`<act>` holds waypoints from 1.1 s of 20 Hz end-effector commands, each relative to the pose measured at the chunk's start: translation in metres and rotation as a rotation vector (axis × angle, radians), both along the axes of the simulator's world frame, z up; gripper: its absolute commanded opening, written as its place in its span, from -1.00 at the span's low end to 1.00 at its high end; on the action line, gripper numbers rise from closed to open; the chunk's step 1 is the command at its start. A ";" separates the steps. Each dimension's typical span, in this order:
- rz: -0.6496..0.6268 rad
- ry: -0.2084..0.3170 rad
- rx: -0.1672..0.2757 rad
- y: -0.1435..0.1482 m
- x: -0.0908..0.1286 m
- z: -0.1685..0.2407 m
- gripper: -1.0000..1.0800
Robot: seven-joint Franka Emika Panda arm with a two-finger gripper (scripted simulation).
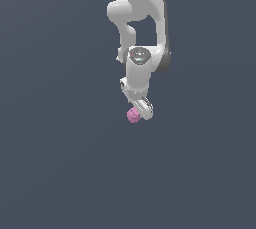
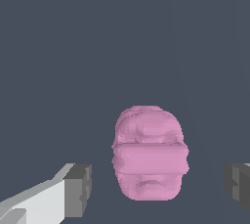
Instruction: Pick up the object and move it to a goal position.
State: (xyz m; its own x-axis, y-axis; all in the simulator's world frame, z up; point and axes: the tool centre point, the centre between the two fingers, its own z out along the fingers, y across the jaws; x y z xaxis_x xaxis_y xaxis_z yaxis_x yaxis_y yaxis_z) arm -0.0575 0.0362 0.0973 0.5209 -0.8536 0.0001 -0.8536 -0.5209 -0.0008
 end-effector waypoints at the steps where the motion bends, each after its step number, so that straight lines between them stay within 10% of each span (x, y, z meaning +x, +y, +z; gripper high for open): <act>1: -0.001 0.001 0.000 0.000 -0.001 -0.007 0.92; 13: -0.004 0.001 0.000 0.000 -0.001 -0.046 0.92; 14: -0.004 0.001 0.000 0.000 -0.001 -0.046 -1.00; 22: -0.004 0.001 0.000 0.000 -0.001 -0.046 -1.00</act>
